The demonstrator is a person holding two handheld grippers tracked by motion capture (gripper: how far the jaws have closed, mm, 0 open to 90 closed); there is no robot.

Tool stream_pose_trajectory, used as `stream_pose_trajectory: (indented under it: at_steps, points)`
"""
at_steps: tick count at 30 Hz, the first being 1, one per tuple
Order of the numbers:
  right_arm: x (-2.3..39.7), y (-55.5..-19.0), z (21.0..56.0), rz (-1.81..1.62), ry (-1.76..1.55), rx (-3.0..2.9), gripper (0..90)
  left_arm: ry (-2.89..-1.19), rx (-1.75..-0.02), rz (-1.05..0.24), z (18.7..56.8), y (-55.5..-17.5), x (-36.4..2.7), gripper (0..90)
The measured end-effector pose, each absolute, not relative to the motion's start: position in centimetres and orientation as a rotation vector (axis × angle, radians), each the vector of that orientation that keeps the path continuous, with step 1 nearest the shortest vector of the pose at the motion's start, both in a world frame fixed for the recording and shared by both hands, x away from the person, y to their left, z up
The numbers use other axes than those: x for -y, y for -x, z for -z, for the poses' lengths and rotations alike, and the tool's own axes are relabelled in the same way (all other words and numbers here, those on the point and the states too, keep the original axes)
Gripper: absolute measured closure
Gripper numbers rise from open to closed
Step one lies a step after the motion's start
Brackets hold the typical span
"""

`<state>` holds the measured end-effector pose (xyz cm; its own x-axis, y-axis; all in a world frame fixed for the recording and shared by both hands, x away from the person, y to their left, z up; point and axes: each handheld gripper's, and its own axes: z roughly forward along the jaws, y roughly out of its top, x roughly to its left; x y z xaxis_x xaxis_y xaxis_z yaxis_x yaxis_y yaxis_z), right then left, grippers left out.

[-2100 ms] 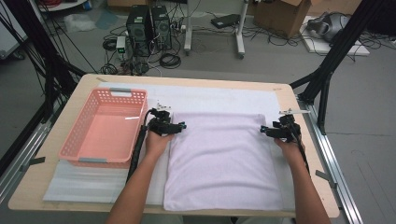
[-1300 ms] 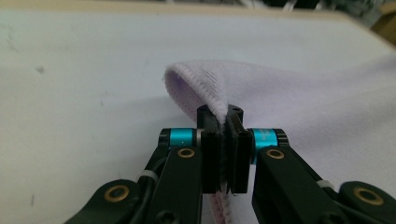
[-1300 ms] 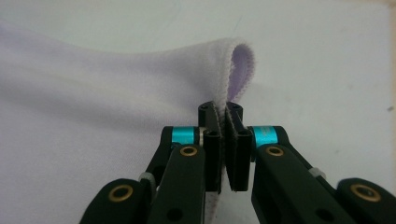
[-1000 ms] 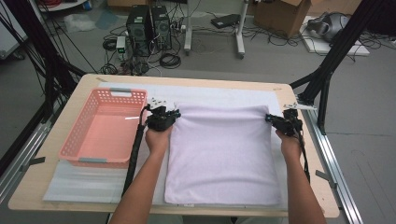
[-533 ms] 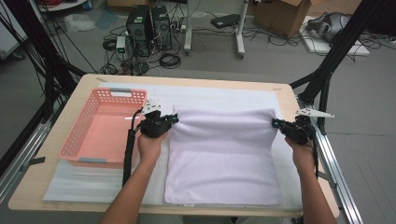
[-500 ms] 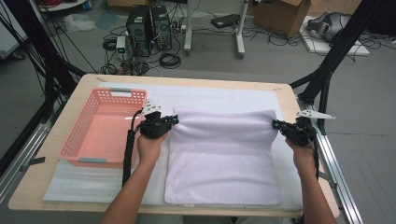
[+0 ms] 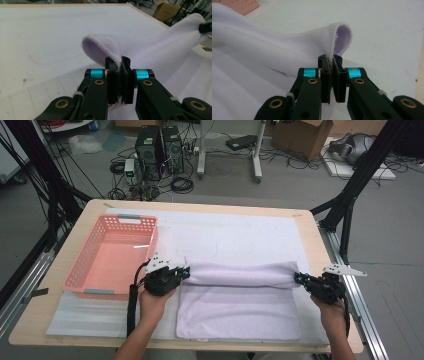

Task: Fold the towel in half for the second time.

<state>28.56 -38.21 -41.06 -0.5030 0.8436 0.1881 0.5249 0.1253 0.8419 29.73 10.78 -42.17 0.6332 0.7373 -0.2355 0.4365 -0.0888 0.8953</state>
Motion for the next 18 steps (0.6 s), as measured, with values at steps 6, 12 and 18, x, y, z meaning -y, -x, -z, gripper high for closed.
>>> stream_pose_trajectory:
  at_steps: [6,12,18]
  points:
    - [38.1,-27.5,42.3,-1.282,-1.347,-2.119,85.7,-1.783,-0.978,-0.333,43.4,-29.2,-11.0,73.1]
    - [38.1,-28.3,42.2,-1.239,-1.425,-2.082,50.4,-1.736,-1.016,-0.321,42.4,-30.9,-11.2,41.4]
    - [37.3,-30.8,41.0,-1.245,-1.425,-2.075,39.8,-1.785,-1.047,-0.205,43.4,-33.0,-10.4,49.1]
